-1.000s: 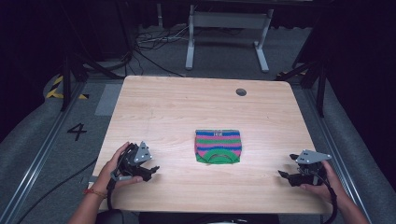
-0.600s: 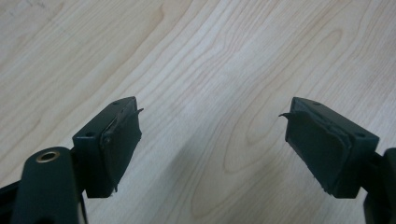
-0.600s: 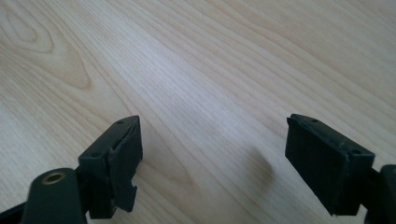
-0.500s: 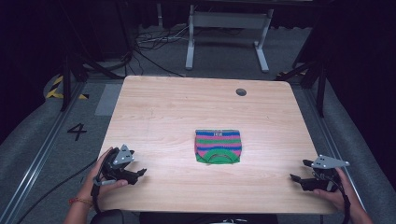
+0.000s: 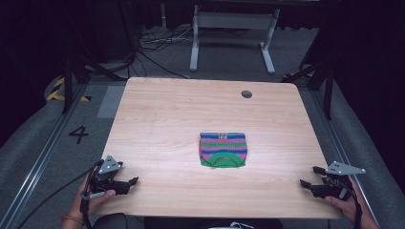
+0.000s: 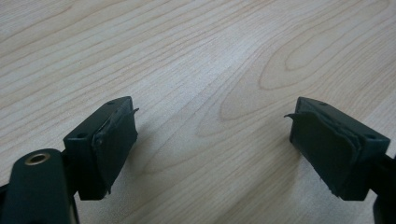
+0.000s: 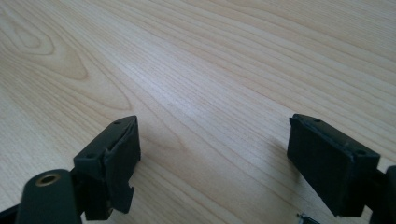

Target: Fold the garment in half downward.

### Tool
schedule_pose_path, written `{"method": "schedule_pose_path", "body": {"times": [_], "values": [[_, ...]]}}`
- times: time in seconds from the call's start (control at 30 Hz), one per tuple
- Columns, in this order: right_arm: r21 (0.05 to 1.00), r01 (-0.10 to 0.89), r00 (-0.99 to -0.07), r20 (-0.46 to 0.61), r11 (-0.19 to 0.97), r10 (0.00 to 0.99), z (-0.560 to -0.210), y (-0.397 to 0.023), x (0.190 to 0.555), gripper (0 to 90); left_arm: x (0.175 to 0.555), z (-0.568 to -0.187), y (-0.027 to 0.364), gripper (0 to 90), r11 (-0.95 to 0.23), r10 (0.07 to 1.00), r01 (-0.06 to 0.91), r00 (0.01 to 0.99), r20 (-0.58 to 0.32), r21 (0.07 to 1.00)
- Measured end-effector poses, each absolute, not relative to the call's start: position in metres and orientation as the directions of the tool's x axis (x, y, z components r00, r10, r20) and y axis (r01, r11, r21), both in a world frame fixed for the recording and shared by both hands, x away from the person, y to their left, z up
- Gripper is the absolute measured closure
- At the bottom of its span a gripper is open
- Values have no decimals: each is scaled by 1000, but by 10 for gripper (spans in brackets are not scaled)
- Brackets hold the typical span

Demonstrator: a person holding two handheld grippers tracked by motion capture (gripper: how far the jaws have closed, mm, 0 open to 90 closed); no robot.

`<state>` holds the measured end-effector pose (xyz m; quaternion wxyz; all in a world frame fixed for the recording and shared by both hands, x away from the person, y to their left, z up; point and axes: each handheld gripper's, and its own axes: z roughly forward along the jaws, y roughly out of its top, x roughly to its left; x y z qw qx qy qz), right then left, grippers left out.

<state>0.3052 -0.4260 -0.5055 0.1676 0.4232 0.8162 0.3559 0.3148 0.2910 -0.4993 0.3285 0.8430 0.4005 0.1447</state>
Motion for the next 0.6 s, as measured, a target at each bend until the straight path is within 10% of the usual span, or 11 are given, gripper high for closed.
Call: {"method": "schedule_pose_path", "body": {"times": [0.6], "values": [[722,592,-539,25,357,842,-506,-427,306,175,316,-500,284,98,-429,806,621,591,-32,656]]}}
